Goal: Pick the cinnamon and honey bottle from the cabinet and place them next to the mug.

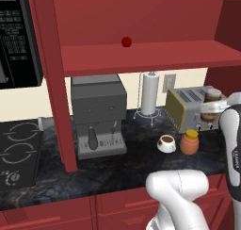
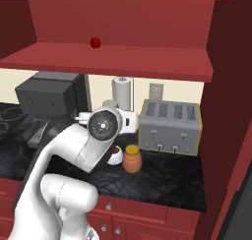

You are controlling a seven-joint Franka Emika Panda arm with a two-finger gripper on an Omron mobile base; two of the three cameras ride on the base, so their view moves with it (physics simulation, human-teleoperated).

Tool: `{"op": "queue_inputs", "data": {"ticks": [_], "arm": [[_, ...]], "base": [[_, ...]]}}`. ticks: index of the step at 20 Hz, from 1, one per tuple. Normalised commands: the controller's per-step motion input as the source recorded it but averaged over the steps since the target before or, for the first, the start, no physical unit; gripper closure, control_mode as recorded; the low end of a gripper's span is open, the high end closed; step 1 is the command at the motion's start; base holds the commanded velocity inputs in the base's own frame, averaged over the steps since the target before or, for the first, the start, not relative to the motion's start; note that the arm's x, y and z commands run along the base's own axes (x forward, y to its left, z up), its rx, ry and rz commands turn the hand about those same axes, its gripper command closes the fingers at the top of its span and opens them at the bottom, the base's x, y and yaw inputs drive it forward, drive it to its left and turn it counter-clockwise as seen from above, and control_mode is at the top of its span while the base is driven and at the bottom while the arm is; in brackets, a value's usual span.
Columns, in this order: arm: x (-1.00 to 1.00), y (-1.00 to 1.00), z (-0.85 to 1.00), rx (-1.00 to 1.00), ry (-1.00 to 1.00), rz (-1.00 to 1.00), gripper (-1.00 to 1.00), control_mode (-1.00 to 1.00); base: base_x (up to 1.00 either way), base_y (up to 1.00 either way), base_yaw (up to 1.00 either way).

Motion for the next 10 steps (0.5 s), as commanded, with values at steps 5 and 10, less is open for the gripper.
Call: {"op": "queue_inputs", "data": {"ticks": [5, 10], "arm": [[-0.16, -0.32, -0.91, 0.0, 0.0, 0.2, 1.0, -1.0], [0.0, -0.5, -0.89, 0.0, 0.0, 0.23, 1.0, -1.0]], "base": [[0.0, 0.0, 0.0], [0.0, 0.0, 0.0]]}}
